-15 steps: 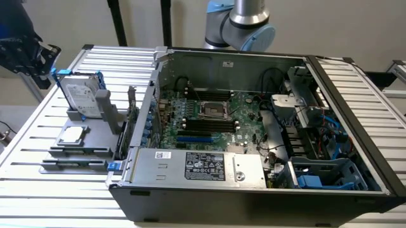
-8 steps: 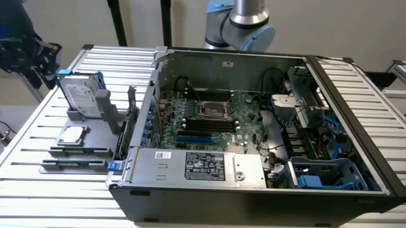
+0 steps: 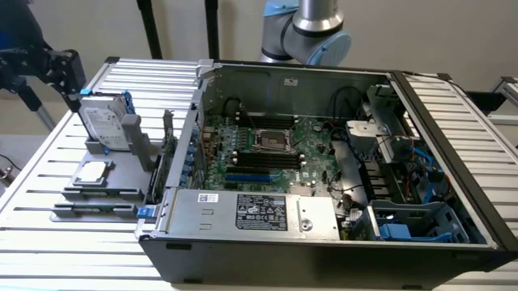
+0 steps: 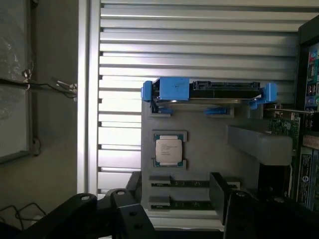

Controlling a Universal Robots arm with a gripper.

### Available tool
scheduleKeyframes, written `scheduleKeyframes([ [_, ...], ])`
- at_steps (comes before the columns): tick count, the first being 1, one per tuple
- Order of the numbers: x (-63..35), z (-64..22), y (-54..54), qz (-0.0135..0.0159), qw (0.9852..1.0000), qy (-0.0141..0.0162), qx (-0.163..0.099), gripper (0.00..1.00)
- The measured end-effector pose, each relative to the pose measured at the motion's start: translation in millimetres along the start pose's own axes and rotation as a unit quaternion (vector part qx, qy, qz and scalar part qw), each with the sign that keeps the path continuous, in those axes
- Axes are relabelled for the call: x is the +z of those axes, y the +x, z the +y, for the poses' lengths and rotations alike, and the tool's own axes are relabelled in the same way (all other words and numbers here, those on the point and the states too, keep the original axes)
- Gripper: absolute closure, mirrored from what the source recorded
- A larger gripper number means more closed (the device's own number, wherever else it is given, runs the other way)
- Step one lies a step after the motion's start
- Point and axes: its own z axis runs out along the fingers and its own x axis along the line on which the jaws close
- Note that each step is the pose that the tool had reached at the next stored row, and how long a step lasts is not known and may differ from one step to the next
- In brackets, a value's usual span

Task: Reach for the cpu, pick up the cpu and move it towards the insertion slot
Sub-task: 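Pick up the cpu and move it towards the insertion slot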

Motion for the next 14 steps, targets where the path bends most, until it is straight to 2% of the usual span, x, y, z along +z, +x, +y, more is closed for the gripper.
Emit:
scheduleKeyframes([
  [1, 0.4, 0.0, 0.0, 0.0001, 1.0000, 0.0000, 0.000, 0.29],
  [14, 23.6, -5.4, -2.0, 0.0001, 1.0000, 0.0000, 0.000, 0.29],
])
